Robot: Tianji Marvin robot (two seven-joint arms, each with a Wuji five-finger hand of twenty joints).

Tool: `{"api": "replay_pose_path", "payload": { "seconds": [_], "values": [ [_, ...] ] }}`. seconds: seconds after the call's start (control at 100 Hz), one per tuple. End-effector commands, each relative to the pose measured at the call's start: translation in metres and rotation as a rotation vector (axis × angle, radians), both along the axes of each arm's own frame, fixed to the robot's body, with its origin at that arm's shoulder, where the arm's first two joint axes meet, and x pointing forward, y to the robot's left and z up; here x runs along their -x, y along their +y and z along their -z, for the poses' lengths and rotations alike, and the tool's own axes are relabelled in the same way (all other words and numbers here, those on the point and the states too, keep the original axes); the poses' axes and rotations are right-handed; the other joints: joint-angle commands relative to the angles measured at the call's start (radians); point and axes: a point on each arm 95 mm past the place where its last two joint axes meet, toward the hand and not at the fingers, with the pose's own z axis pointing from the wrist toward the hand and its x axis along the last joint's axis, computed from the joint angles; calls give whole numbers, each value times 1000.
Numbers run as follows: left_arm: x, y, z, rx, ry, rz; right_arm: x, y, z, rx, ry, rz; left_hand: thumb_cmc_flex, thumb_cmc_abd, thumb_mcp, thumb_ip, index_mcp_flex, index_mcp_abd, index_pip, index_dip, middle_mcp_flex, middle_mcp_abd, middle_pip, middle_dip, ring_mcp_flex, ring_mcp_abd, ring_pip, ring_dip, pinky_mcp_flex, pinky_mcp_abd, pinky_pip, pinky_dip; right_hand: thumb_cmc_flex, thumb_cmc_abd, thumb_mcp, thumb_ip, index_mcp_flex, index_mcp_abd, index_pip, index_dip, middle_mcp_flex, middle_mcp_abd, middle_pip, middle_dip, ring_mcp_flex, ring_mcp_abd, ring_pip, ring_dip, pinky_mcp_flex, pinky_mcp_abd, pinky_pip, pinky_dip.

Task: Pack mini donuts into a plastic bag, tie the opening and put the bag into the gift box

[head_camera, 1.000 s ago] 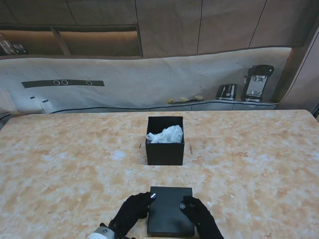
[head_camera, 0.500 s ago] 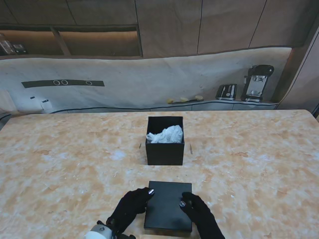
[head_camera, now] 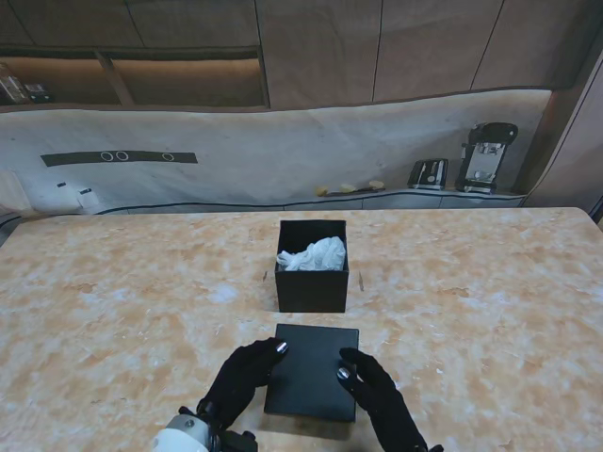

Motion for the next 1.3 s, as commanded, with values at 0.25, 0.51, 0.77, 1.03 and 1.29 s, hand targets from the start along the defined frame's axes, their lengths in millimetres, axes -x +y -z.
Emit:
{"api": "replay_pose_path", "payload": {
  "seconds": [0.25, 0.51, 0.77, 1.03, 1.29],
  "values": [
    [-5, -17, -29, 70, -75, 17, -6, 13, -19, -49, -60, -43, 22, 33, -8, 10, 23, -6, -1, 4, 86, -96, 129, 43, 70, -21, 96, 22, 3, -41, 12, 1, -26, -23, 11, -27, -2, 4, 11, -16, 108, -88, 164, 23, 50, -30, 72, 22, 21, -11, 6, 33],
    [-16, -16, -41, 72, -118, 20, -18, 15, -28, -56, -95, -46, 25, 32, -9, 10, 29, -7, 1, 4, 86, -104, 127, 42, 73, -21, 96, 23, 2, -44, 13, 1, -24, -23, 12, -27, 5, 9, 9, -18, 107, -84, 177, 29, 53, -25, 70, 21, 24, -12, 3, 34],
    [-33, -15, -55, 64, -167, 26, -35, 18, -38, -58, -139, -54, 31, 34, -7, 10, 31, -8, 1, 4, 87, -106, 127, 42, 76, -22, 96, 23, 5, -46, 14, 1, -24, -21, 10, -27, 11, 11, 5, -20, 105, -83, 184, 31, 55, -26, 68, 20, 25, -11, -1, 34],
    [-53, -9, -65, 39, -202, 45, -54, 22, -45, -54, -161, -66, 32, 33, -9, 9, 32, -11, 1, 4, 90, -105, 128, 42, 79, -26, 95, 23, 7, -47, 16, 2, -20, -20, 6, -27, 18, 14, 0, -21, 105, -83, 187, 31, 56, -26, 66, 19, 26, -12, -3, 35],
    [-71, -5, -72, 6, -226, 78, -73, 26, -55, -42, -200, -82, 56, 53, -7, 7, 33, -13, 0, 3, 91, -110, 127, 42, 79, -29, 94, 22, 7, -54, 14, 1, -21, -18, 3, -26, 31, 25, -5, -21, 107, -76, 204, 38, 65, -15, 66, 19, 35, -4, -4, 35]
  ]
}}
